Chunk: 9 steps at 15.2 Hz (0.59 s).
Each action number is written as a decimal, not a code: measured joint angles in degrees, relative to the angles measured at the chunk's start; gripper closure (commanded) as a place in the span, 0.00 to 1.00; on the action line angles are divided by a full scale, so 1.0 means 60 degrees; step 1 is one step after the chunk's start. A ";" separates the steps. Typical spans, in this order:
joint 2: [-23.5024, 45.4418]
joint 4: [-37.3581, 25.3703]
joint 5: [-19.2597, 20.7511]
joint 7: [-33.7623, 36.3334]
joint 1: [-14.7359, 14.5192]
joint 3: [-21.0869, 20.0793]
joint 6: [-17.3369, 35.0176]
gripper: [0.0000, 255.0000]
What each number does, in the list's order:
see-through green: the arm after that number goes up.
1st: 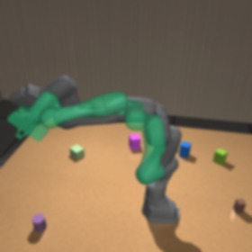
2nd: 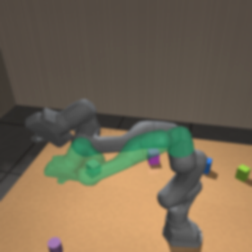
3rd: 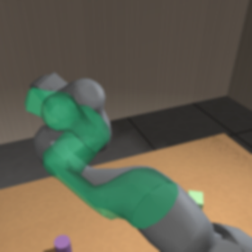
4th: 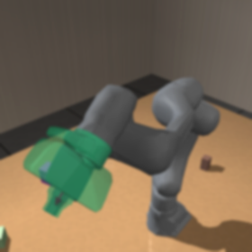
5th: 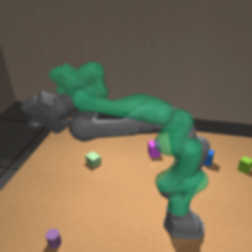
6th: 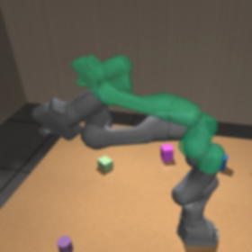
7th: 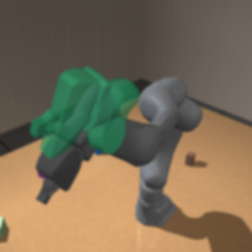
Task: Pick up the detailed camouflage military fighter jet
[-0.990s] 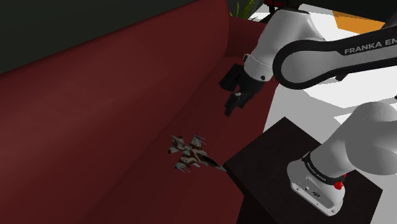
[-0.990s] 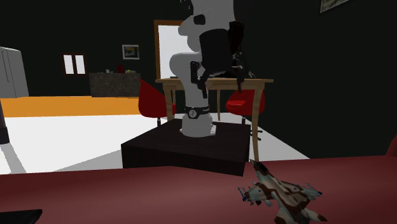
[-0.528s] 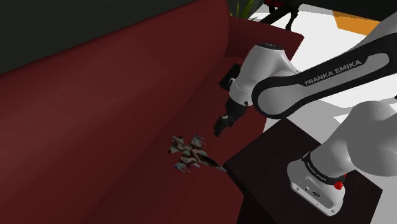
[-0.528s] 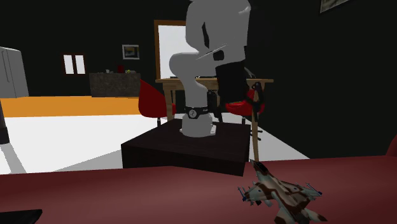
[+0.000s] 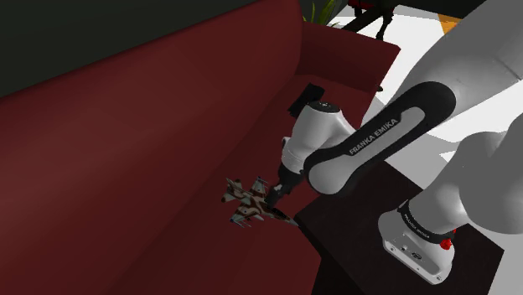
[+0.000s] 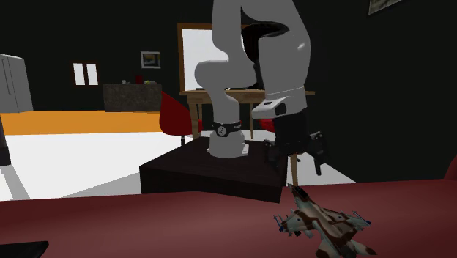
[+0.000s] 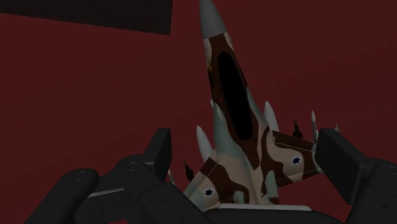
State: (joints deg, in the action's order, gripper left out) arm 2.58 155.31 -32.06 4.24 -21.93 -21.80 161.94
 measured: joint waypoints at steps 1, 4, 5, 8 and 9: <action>0.0301 -0.0055 -0.0096 -0.0009 -0.0081 -0.0082 0.0244 0.00; 0.0921 -0.0198 -0.0244 -0.0181 -0.0116 -0.0155 0.0712 0.00; 0.1100 -0.0229 -0.0297 -0.0235 -0.0123 -0.0182 0.0865 0.00; 0.1727 -0.0368 -0.0455 -0.0489 -0.0077 -0.0254 0.1357 0.00; 0.1858 -0.0395 -0.0491 -0.0555 -0.0052 -0.0274 0.1458 0.00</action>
State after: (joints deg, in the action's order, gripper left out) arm 13.72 152.94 -35.01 0.91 -22.25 -23.44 170.69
